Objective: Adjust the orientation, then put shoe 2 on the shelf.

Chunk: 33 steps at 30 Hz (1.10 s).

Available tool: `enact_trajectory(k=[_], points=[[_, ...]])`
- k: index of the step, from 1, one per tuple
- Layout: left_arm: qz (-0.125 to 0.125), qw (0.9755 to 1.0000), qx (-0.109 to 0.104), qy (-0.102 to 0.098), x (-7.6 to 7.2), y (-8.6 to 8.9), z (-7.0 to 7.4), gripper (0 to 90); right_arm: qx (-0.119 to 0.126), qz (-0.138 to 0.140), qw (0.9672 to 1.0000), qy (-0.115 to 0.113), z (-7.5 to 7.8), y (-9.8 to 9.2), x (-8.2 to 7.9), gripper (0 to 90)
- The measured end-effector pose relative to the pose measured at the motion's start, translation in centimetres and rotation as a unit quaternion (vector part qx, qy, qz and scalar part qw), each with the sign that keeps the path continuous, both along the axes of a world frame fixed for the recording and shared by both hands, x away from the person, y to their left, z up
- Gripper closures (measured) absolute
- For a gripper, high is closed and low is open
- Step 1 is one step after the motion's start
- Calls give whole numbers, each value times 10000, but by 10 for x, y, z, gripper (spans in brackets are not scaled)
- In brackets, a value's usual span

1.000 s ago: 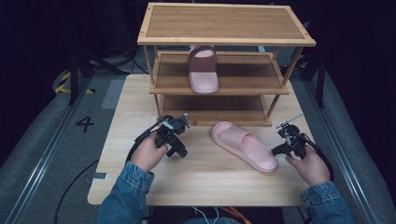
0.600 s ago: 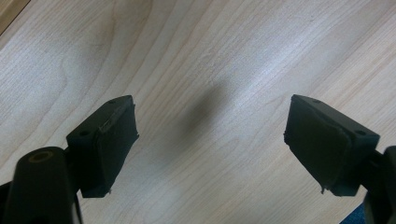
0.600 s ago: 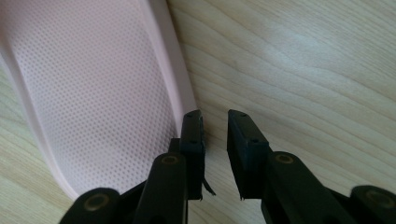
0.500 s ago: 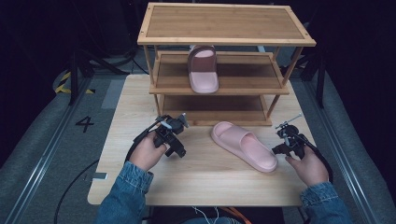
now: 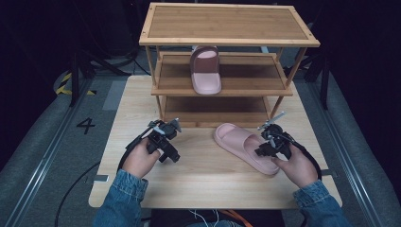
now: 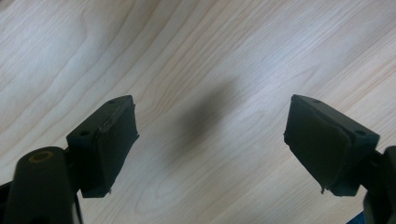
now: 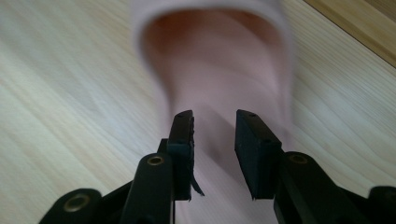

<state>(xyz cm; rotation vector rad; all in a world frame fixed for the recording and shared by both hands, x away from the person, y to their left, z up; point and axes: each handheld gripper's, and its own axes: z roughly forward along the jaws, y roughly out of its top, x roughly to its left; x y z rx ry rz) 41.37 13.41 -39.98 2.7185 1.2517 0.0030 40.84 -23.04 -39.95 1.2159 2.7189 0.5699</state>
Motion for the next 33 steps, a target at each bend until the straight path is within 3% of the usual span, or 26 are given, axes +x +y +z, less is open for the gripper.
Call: enact_trajectory(k=[9, 11, 13, 16, 22, 27, 33], points=[[452, 9990, 14, -61, -11, 32, -1, 172, -90, 586, 9982, 107, -11, 44, 7, 691], [539, 9985, 16, -48, -11, 38, -1, 172, -164, 633, 9978, 95, -14, 51, 8, 714], [644, 9979, -11, -85, -11, 44, 1, 172, -422, 722, 9965, -48, -18, 55, 9, 743], [685, 9976, -77, -113, -10, 50, 2, 172, -547, 724, 9958, -147, -18, 56, 9, 797], [775, 9969, -90, -125, -8, 63, 3, 172, -575, 833, 9948, -140, -16, 59, 8, 824], [952, 9953, -114, -128, -4, 75, 2, 170, -420, 906, 9950, -73, -9, 59, 6, 832], [948, 9954, -95, -96, 0, 80, 1, 171, -322, 947, 9950, -58, 4, 56, 1, 831]])
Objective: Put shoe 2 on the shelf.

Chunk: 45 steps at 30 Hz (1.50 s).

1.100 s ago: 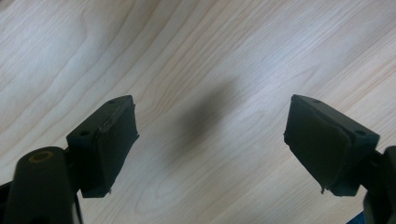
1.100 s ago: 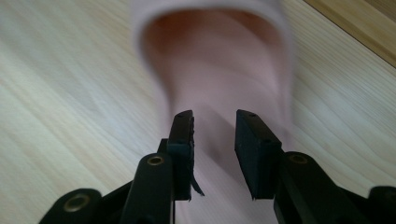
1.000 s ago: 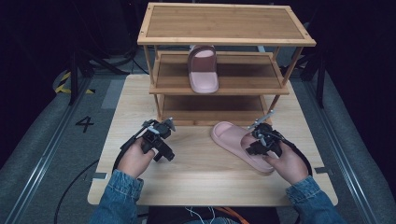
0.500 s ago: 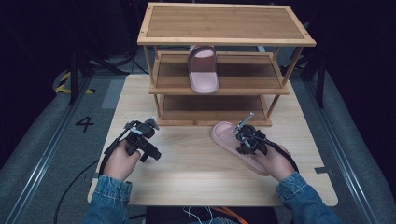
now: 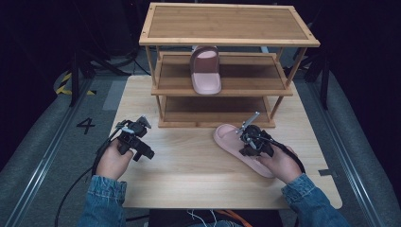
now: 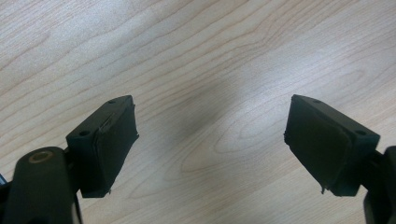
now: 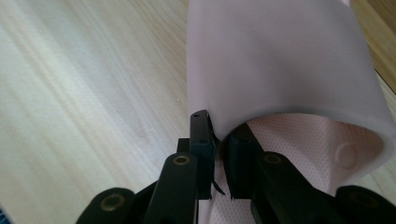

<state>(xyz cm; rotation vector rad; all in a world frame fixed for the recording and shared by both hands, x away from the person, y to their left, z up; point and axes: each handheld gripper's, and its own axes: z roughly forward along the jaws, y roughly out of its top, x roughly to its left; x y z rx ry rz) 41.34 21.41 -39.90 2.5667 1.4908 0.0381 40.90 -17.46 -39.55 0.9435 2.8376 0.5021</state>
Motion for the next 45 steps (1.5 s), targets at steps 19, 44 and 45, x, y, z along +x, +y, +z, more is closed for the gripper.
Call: enact_trajectory(k=[19, 44, 45], points=[[-217, 9995, 189, -89, -1, 3, 2, 172, 174, 334, 9992, 93, 78, -5, -7, 802], [-248, 9994, 228, -50, 0, 3, -1, 172, 364, 489, 9976, -325, 162, -2, -9, 804], [-248, 9994, 228, -50, 0, 3, -1, 174, 364, 489, 9976, -325, 162, -2, -9, 804]])
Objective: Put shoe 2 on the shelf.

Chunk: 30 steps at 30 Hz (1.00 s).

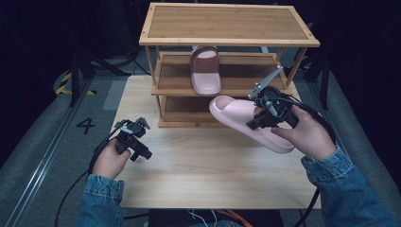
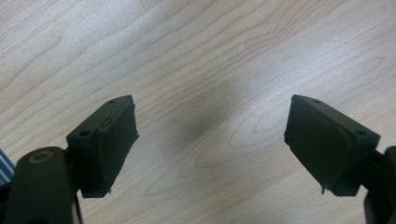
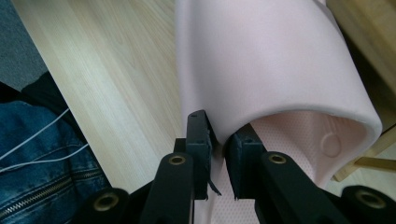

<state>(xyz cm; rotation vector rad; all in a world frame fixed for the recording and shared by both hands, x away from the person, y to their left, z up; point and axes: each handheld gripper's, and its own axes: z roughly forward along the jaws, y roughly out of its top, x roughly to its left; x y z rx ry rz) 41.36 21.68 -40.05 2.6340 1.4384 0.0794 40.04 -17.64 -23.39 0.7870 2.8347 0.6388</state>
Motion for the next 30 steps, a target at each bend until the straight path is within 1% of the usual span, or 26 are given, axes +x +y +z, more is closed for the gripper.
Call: enact_trajectory(k=[1, 2, 4, 6, 7, 8, 9, 10, 11, 12, 14, 16, 19, 20, 23, 28, 29, 30], points=[[-14, 10000, 13, 22, 0, -1, 0, 174, 34, -2, 10000, -27, 8, 1, 2, 803], [-44, 10000, -14, 13, 0, -2, 0, 174, 34, -2, 10000, -27, 8, 1, 2, 803], [-49, 10000, -37, 16, 0, -2, 0, 171, -3, -30, 9999, -124, 16, 3, 6, 803], [-44, 10000, -35, 19, 0, -2, 0, 171, -5, -55, 9999, -131, 19, 3, 8, 803], [-36, 10000, -25, 25, 0, -1, 0, 171, -21, -77, 9999, -148, 21, 3, 11, 803], [-10, 10000, -22, 17, 0, -1, -1, 171, -45, -154, 9997, -166, 25, 2, 18, 803], [-10, 10000, -22, 17, 0, -1, -1, 171, -45, -154, 9997, -166, 25, 2, 18, 803], [-16, 10000, -7, 23, 0, -1, -1, 171, -30, -198, 9997, -157, 27, 1, 21, 803], [-23, 10000, -19, 23, 0, -1, -1, 173, -46, -273, 9994, -201, 32, 1, 27, 803], [-24, 10000, -28, 25, 0, -1, -2, 173, -46, -273, 9994, -201, 32, 1, 27, 803], [-50, 10000, -28, 25, 0, -2, -1, 172, -52, -339, 9991, -241, 37, 0, 33, 802], [-62, 10000, -30, 43, 0, -2, -1, 170, -36, -454, 9985, -287, 43, -2, 42, 802], [-57, 10000, -12, 50, 1, -3, -3, 171, 21, -689, 9971, -308, 46, -4, 54, 803], [-57, 10000, -12, 50, 1, -3, -3, 172, 21, -689, 9971, -308, 46, -4, 54, 803], [-103, 9999, -29, 87, 1, -4, -3, 172, 32, -877, 9954, -378, 47, -4, 65, 807], [-106, 9999, -33, 94, 1, -4, -4, 170, 39, -1092, 9931, -415, 44, -5, 82, 811], [-104, 9999, -19, 95, 1, -4, -5, 171, -25, -1202, 9914, -519, 41, -4, 87, 814], [-104, 9999, -19, 95, 1, -4, -5, 172, -25, -1202, 9914, -519, 41, -4, 87, 814]])
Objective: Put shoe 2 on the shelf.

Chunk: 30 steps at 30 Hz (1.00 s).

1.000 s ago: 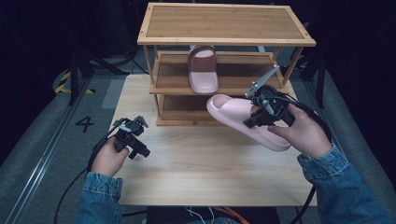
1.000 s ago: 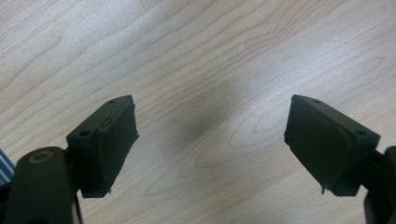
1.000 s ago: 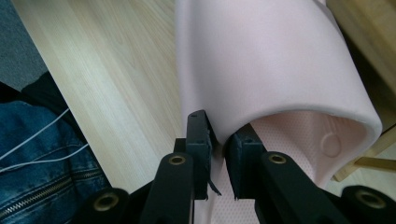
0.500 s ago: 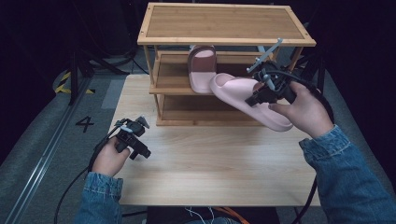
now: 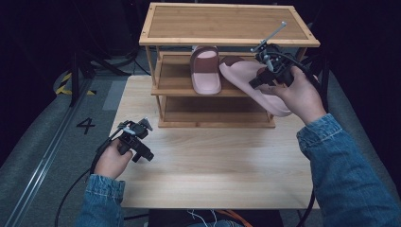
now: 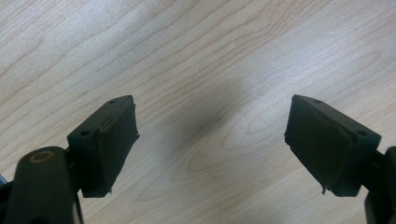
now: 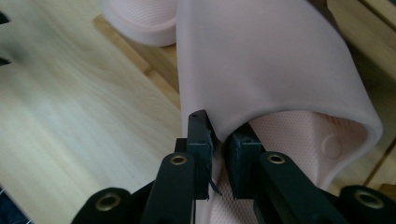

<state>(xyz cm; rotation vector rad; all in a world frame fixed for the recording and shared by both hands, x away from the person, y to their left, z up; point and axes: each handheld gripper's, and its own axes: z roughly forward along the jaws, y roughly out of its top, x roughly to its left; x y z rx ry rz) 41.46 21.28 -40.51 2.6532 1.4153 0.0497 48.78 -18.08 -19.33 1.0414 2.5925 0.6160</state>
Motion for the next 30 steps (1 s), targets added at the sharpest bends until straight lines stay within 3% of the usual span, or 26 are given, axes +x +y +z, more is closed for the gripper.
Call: enact_trajectory(k=[5, 6, 12, 20, 27, 30], points=[[-68, 10000, 24, 29, 0, -3, 0, 172, -169, -293, 9993, -170, -12, 1, 13, 814], [-79, 10000, 26, 44, 0, -3, 0, 172, -204, -255, 9989, -340, -14, 0, 13, 811], [-94, 9999, 71, 41, 0, -3, -3, 172, -142, -253, 9971, -699, -25, 4, 13, 817], [-114, 9999, 69, 52, 0, -3, -4, 172, -115, -184, 9957, -901, -36, 5, 14, 831], [-98, 9999, 78, 75, 1, -3, -4, 172, -26, -217, 9960, -872, -47, 4, 20, 834], [-106, 9999, 60, 77, 1, -2, -5, 172, -143, -287, 9938, -1062, -49, 4, 23, 829]])
